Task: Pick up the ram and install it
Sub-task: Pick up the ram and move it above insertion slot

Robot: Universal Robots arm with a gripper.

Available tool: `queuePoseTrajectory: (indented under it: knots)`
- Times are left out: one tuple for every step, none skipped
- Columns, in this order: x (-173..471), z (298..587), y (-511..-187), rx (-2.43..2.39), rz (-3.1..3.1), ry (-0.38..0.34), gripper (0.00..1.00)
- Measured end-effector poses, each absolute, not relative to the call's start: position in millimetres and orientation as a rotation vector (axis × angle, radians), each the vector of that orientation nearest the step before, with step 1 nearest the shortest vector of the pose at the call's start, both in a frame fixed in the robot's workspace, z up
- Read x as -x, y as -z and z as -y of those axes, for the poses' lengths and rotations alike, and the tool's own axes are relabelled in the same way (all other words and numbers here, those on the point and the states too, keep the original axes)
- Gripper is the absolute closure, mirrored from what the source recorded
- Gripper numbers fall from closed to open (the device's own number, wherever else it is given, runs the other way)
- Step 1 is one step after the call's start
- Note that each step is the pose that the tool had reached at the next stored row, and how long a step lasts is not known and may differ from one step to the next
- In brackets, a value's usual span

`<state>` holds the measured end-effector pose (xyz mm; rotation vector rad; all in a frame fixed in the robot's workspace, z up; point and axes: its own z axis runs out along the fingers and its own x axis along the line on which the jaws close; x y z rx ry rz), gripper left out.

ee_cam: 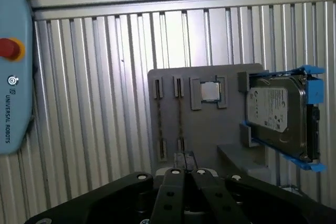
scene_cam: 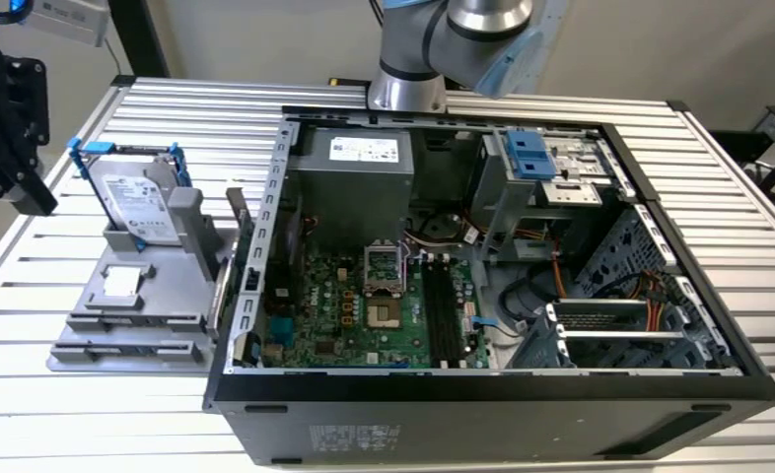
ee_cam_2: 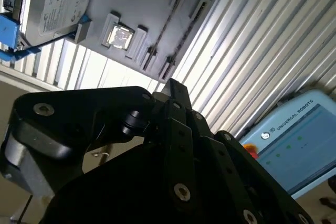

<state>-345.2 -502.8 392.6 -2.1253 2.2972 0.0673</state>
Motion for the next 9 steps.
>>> queuePoseTrajectory:
  knots:
    - [345.2,502.9,-392.6,2.144,-2.280,-0.067,1.00]
    - [345.2,502.9,-392.5,2.162,-2.264,-0.068,1.00]
    - [345.2,502.9,-392.5,2.179,-2.248,-0.068,1.00]
    - [345.2,502.9,-392.5,2.195,-2.232,-0.068,1.00]
    - [345.2,502.9,-392.5,2.212,-2.216,-0.068,1.00]
    - [345.2,502.9,-392.5,2.228,-2.201,-0.068,1.00]
    - [345.2,502.9,-392.5,2.243,-2.186,-0.068,1.00]
    - [345.2,502.9,-392.5,2.257,-2.172,-0.068,1.00]
    - [345.2,502.9,-392.4,2.269,-2.160,-0.068,1.00]
